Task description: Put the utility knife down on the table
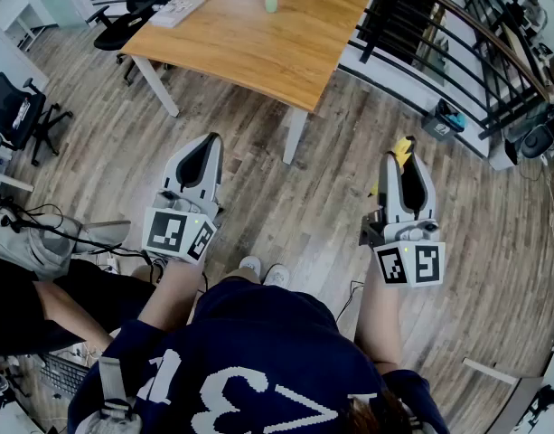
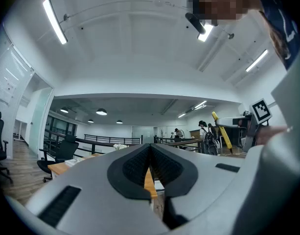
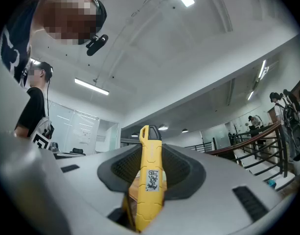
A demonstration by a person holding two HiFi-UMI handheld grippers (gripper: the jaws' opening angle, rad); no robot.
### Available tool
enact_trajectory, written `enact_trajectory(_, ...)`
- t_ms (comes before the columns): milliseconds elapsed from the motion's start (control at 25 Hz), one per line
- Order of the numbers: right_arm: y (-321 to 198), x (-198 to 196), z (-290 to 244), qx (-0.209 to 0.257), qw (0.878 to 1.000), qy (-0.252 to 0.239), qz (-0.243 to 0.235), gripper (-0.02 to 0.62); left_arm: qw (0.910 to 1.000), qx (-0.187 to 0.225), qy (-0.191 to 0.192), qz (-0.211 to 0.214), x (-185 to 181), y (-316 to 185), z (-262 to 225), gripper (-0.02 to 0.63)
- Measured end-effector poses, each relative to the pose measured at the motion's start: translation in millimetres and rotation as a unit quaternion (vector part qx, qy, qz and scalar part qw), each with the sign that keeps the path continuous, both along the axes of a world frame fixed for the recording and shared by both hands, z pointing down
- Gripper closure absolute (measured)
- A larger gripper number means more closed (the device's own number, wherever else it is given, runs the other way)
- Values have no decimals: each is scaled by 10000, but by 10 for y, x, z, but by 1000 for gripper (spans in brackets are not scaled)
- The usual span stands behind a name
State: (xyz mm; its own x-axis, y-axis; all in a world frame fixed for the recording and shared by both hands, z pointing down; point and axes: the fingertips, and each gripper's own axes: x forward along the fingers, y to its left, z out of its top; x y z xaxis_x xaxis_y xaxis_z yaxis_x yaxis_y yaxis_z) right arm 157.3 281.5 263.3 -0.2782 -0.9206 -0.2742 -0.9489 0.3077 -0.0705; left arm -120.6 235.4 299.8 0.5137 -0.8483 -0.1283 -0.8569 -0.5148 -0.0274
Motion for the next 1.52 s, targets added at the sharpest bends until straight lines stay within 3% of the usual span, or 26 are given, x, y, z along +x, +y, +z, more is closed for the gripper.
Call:
enact_trajectory(920, 6, -57, 57, -29, 9997, -152, -174, 456, 10000, -43, -42, -73, 19, 4, 87, 590)
enact_trajectory(1240, -531, -89, 76, 15, 9997, -106, -208, 456, 9999, -16, 23, -115, -49, -591, 163, 591)
enact_trajectory(1520, -1398, -268, -86, 113, 9997, -95, -219, 456, 9999, 74, 109, -73, -181, -1480, 17, 591)
